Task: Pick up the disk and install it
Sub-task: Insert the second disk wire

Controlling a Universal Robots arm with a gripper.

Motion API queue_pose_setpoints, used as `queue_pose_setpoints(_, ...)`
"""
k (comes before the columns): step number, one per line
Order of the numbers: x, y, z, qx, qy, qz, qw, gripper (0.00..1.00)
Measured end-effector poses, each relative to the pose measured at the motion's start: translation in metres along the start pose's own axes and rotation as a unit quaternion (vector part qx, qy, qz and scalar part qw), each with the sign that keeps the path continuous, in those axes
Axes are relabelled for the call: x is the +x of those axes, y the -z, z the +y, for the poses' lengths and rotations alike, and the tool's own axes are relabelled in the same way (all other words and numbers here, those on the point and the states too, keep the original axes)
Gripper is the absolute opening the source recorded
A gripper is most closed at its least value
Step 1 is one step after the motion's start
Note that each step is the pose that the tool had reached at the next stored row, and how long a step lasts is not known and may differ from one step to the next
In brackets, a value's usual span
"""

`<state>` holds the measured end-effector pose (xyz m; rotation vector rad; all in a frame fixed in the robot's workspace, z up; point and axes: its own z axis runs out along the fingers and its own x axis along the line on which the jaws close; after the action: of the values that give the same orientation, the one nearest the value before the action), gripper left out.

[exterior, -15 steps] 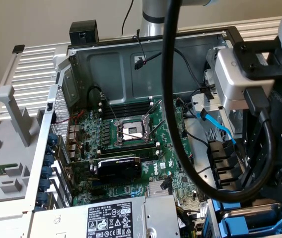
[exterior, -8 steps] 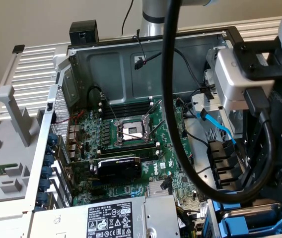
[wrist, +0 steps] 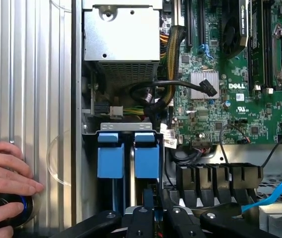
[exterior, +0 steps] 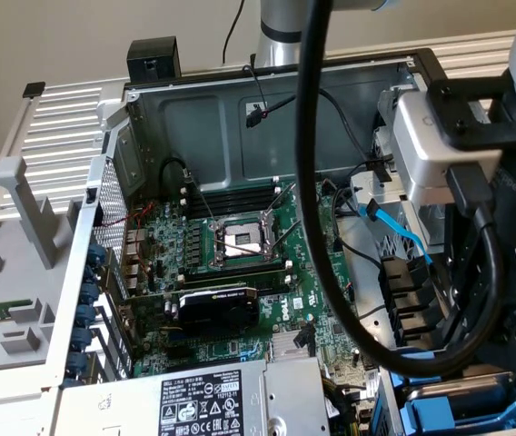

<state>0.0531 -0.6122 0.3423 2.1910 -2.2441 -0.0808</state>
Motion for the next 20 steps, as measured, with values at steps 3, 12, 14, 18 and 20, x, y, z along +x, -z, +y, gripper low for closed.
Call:
queue_pose_setpoints(3, 0.0002, 0.0, 0.0002, 0.0005, 0.0, -0.0011, 1.0, 0.16)
queue_pose_setpoints(12, 0.0017, -0.0008, 0.0008, 0.0021, 0.0, -0.0014, 1.0, 0.16)
queue_pose_setpoints(14, 0.0019, -0.0008, 0.0008, 0.0022, 0.0, -0.0014, 1.0, 0.16)
queue_pose_setpoints(18, 0.0023, -0.0009, 0.0008, 0.0023, 0.0, -0.0015, 1.0, 0.16)
queue_pose_setpoints(20, 0.0024, -0.0009, 0.0006, 0.0023, 0.0, -0.0015, 1.0, 0.16)
